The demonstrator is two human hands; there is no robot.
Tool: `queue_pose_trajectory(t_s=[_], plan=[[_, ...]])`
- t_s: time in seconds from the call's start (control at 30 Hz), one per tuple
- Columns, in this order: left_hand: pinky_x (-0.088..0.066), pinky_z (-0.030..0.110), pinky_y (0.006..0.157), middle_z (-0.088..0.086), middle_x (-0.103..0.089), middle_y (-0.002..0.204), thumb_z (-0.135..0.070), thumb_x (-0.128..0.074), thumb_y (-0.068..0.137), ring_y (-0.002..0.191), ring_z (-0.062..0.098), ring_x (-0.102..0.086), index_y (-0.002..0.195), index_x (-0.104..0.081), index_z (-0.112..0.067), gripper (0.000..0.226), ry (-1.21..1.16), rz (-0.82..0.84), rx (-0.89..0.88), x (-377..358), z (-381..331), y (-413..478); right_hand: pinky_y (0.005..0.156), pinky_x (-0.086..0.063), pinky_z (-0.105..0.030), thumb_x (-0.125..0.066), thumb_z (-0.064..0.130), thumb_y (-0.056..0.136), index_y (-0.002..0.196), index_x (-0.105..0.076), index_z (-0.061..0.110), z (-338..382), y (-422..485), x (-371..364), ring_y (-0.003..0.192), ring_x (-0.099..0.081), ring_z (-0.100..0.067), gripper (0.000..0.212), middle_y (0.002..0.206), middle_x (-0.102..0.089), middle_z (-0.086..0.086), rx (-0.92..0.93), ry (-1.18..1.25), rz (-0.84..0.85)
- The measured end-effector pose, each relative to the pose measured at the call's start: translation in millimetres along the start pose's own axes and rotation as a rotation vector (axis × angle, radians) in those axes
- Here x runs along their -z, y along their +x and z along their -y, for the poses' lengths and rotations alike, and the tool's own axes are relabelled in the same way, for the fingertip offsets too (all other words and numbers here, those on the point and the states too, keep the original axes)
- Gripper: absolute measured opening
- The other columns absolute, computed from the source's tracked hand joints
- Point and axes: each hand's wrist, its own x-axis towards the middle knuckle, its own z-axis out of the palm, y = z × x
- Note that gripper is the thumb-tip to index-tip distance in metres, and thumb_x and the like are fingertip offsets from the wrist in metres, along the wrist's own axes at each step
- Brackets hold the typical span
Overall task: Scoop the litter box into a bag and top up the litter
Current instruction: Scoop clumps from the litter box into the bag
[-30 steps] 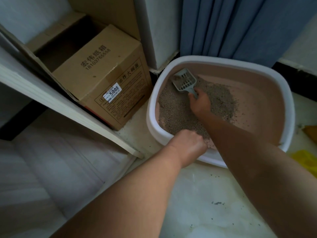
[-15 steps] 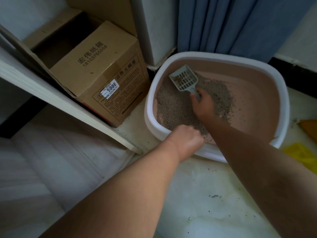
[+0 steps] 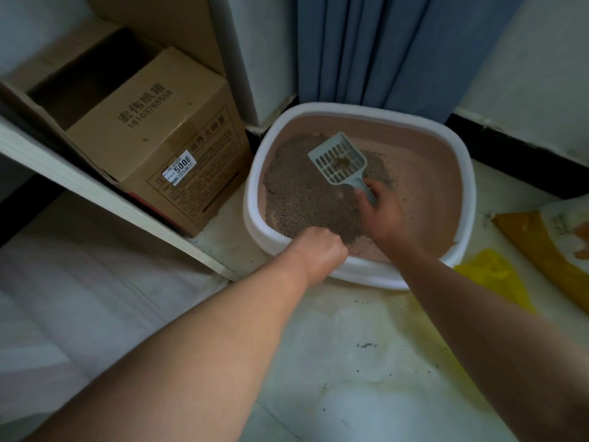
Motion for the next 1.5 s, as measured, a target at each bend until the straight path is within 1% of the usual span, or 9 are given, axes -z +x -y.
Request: queue_pose_trajectory(t_s=[0.17,0.4,0.5,0.57,0.63,0.73,1.07,1.3,1.5], plan=[[-0.044,0.035,0.069,0.01,-0.067,0.11,0.006,-0.051,0.088,0.103,0.032,-0.064,0.109,-0.066,-0.005,0.029,0.037,0.022,-0.009,7,-3,-1,0.056,-0.04,-0.015,-0.056,0.027,0.101,0.118,-0.065,0.014,12,-27,33,0.066,-0.056,0.005,0.023,0.078,-0.06,0.014,0.05,0.018,-0.028],[-0.051,0.038,0.076,0.01,-0.067,0.112,0.005,-0.052,0.088,0.104,0.032,-0.065,0.111,-0.066,-0.004,0.028,0.076,0.042,0.005,7,-8,1,0.075,-0.053,-0.029,-0.06,0.03,0.099,0.127,-0.065,0.013,18,-58,65,0.085,-0.063,-0.006,0.033,0.095,-0.067,0.009,-0.031,-0.004,-0.077],[-0.051,0.038,0.078,0.01,-0.067,0.114,0.004,-0.052,0.089,0.106,0.031,-0.064,0.113,-0.066,-0.006,0.029,0.079,0.045,0.016,7,-9,2,0.077,-0.046,-0.004,-0.06,0.029,0.1,0.129,-0.063,0.01,22,-70,73,0.094,-0.058,0.006,0.035,0.107,-0.065,0.01,-0.056,0.0,-0.094],[-0.052,0.038,0.082,0.009,-0.066,0.117,0.002,-0.05,0.09,0.109,0.03,-0.063,0.115,-0.065,-0.007,0.03,0.094,0.058,0.018,8,-10,4,0.073,-0.039,0.003,-0.059,0.028,0.1,0.128,-0.063,0.01,27,-79,78,0.096,-0.055,0.009,0.034,0.109,-0.064,0.011,-0.083,-0.003,-0.116],[-0.052,0.039,0.084,0.009,-0.066,0.119,0.002,-0.049,0.092,0.111,0.03,-0.063,0.116,-0.065,-0.006,0.03,0.116,0.085,0.008,9,-13,7,0.073,-0.047,-0.007,-0.059,0.032,0.099,0.124,-0.066,0.015,32,-92,84,0.089,-0.059,0.003,0.03,0.104,-0.066,0.011,-0.123,-0.003,-0.156],[-0.052,0.04,0.086,0.01,-0.064,0.121,0.002,-0.047,0.093,0.113,0.031,-0.062,0.119,-0.064,-0.005,0.031,0.146,0.109,-0.013,13,-13,10,0.067,-0.056,-0.036,-0.064,0.042,0.094,0.107,-0.07,0.02,29,-112,94,0.079,-0.066,-0.008,0.026,0.09,-0.071,0.008,-0.204,0.012,-0.243],[-0.049,0.039,0.093,0.011,-0.061,0.129,-0.01,-0.053,0.095,0.119,0.03,-0.059,0.126,-0.061,-0.01,0.032,0.178,0.173,-0.014,20,-14,18,0.067,-0.055,-0.042,-0.069,0.046,0.084,0.096,-0.071,0.019,-18,-199,138,0.072,-0.067,-0.013,0.029,0.076,-0.071,0.005,-0.404,-0.044,-0.425],[-0.051,0.037,0.091,0.01,-0.059,0.129,-0.015,-0.056,0.094,0.117,0.028,-0.059,0.127,-0.06,-0.012,0.034,0.206,0.247,-0.015,28,-16,24,0.058,-0.042,-0.029,-0.075,0.034,0.085,0.092,-0.072,0.021,-35,-255,156,0.065,-0.06,-0.012,0.015,0.071,-0.066,0.005,-0.449,-0.169,-0.545],[-0.051,0.038,0.095,0.009,-0.058,0.132,-0.013,-0.052,0.095,0.121,0.028,-0.057,0.129,-0.059,-0.013,0.035,0.263,0.233,0.02,26,-25,24,0.059,-0.044,-0.031,-0.073,0.036,0.086,0.095,-0.071,0.02,-58,-308,174,0.067,-0.063,-0.02,0.018,0.069,-0.065,0.001,-0.611,-0.26,-0.597]])
